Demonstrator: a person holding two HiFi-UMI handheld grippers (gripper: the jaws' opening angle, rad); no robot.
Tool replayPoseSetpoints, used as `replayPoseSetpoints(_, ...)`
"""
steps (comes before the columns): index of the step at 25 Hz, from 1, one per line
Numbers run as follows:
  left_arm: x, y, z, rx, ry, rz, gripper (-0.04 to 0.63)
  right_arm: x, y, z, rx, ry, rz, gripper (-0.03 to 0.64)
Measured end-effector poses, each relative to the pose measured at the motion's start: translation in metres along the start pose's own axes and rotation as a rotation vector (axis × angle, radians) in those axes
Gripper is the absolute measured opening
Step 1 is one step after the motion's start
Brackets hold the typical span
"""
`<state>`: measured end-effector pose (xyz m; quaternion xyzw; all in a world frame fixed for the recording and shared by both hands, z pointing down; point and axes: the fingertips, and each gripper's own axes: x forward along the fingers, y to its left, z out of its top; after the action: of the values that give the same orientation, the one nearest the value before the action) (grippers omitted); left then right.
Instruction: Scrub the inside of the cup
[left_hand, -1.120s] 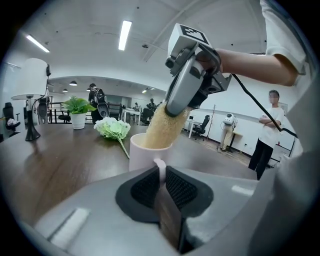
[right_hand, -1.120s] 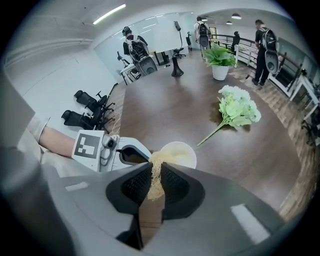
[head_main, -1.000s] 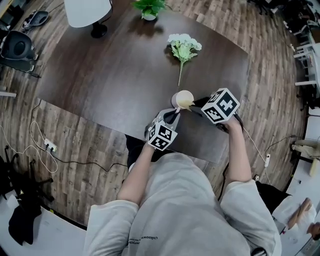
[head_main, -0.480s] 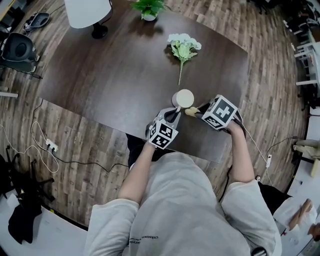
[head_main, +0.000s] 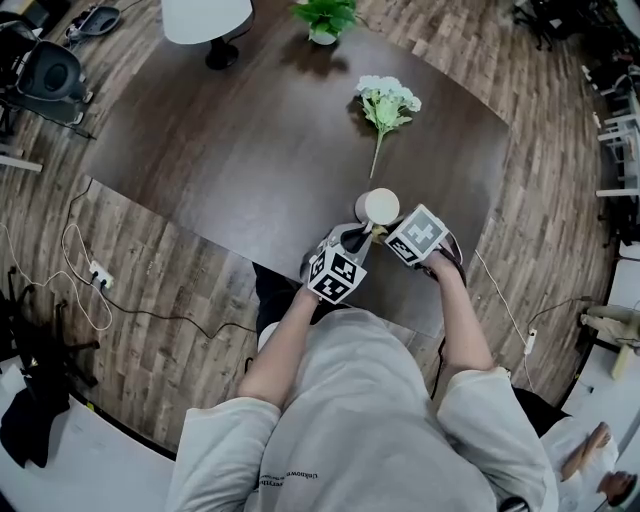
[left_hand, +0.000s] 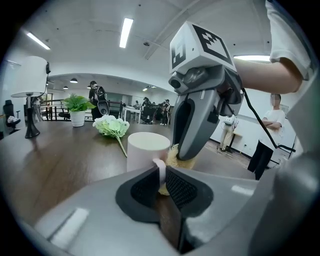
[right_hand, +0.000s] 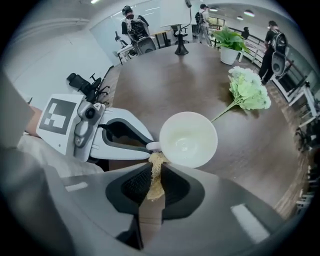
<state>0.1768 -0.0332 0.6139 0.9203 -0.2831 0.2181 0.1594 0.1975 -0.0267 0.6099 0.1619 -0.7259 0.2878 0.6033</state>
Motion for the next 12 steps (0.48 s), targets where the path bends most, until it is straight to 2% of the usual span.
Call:
replayPoseSetpoints(6,0.002,-0.006,0.002,-0.002,-0.007,-0.019,0.04,-0.001,-0.009,-0.005,0.12,-0.05,0.014,0.078)
replayPoseSetpoints(12,0.004,-0.01,0.005,0.0,-0.011,-0.042,0.04,-0.002,-0.019,-0.011,0.16,-0.059,0.008,0.078)
